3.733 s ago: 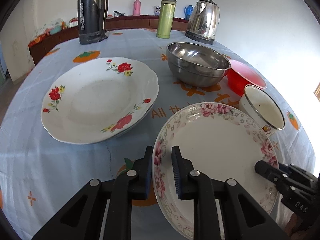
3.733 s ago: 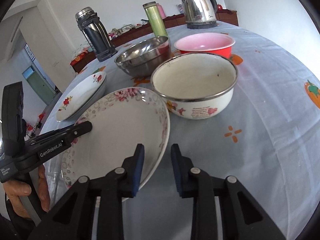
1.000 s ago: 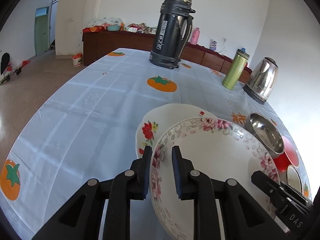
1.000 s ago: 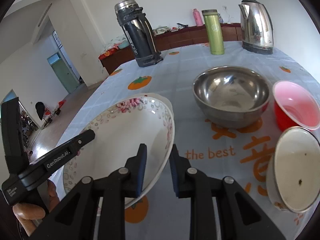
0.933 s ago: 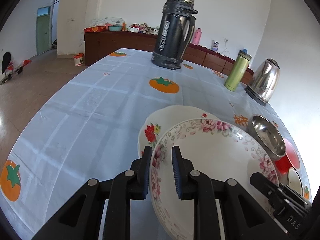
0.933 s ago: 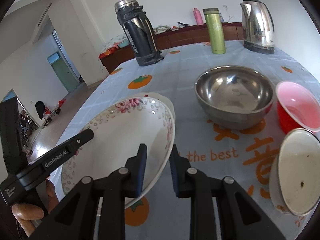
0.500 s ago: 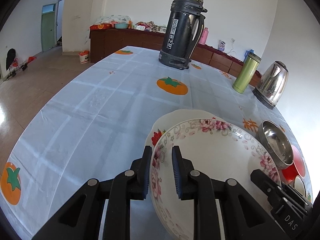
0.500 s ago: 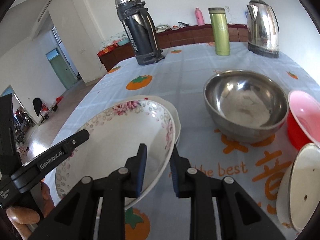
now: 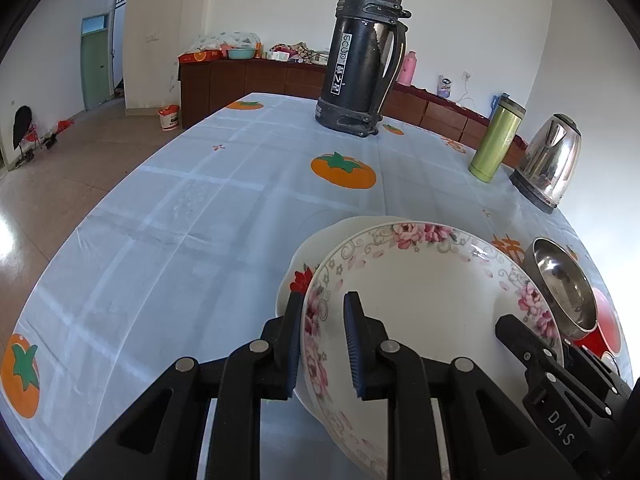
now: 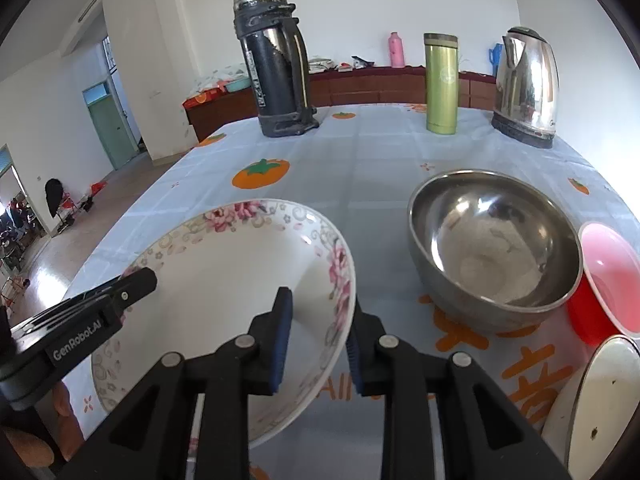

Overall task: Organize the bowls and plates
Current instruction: 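Lift the pink-floral plate with both tools and carry it over the red-flower plate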

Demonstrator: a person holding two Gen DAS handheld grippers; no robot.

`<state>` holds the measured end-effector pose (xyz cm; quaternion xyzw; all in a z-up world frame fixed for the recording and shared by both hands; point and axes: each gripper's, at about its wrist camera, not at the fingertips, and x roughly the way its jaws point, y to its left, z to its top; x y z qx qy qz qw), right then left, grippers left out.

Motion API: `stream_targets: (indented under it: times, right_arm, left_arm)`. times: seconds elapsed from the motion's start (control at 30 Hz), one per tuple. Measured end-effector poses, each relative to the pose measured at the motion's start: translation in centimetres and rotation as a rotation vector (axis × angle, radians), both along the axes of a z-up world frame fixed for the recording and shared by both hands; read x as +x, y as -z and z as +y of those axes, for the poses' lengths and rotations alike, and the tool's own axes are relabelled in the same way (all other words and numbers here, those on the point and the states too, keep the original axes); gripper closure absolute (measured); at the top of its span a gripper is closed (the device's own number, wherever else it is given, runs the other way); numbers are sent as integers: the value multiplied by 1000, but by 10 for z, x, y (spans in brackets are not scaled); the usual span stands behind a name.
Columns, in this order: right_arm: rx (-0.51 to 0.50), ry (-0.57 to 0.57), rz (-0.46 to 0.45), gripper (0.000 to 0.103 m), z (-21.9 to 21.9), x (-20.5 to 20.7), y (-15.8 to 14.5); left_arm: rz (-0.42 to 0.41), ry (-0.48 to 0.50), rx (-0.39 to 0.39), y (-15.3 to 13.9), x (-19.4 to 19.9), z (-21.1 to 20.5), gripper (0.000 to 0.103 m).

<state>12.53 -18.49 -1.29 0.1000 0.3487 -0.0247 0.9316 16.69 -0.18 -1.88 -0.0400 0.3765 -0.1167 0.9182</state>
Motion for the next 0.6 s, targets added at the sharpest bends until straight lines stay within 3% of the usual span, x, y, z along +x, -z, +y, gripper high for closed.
stream_targets:
  times: [0.2,0.4,0.5,0.6]
  right_arm:
    - [-50,2,-5,71,3,8,3]
    - [-18,4,20,70,-2,21,7]
    - [-9,-3,25,64,-2,25,8]
    - [-18,-21,40,53,4,32,10]
  left_arm:
    - [-34,-14,58,0,0,-9,82]
    - [-51,-32,69,1,2,-10,82]
    - [-61,-36,85,1,2,-12,80]
    - [-78,-48,107,1,1,-14,80]
